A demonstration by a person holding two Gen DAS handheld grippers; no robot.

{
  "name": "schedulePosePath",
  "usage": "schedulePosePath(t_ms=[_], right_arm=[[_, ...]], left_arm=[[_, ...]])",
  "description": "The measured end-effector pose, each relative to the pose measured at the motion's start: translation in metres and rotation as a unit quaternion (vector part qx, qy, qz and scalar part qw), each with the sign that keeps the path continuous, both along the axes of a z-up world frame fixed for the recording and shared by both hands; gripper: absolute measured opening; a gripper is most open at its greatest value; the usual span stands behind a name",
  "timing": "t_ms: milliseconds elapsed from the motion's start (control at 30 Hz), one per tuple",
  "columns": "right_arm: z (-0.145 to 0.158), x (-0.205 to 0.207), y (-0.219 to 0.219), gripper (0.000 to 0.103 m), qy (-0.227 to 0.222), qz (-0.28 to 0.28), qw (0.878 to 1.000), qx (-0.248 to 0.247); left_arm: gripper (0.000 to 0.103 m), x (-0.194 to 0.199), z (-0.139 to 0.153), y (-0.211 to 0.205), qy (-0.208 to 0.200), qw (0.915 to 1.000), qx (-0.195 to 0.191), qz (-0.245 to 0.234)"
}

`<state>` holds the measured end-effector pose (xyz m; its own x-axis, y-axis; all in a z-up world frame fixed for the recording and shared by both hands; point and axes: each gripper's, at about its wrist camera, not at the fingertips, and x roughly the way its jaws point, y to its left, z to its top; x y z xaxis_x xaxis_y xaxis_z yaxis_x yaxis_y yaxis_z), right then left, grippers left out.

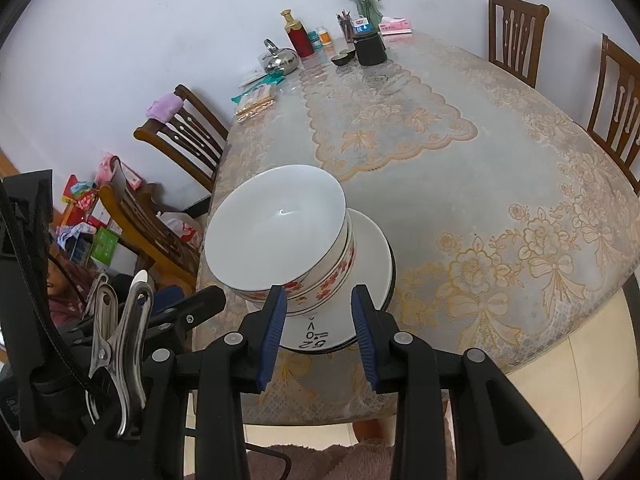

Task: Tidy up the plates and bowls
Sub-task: 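Withdraw the right gripper from the stacked dishes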

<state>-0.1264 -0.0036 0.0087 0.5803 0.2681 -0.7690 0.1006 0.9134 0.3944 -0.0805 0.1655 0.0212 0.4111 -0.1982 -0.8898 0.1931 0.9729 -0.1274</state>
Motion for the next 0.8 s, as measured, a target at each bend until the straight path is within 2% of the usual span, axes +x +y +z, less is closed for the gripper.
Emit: schedulePosePath(t_ms=[800], right_arm=[[-0.0050, 0.0039, 0.0048, 0.034, 0.015, -0.002, 1.000, -0.004]], left_arm=[[0.059, -0.0007, -0.0013, 0.0076, 0.006, 1.0000, -0.004, 0.003]])
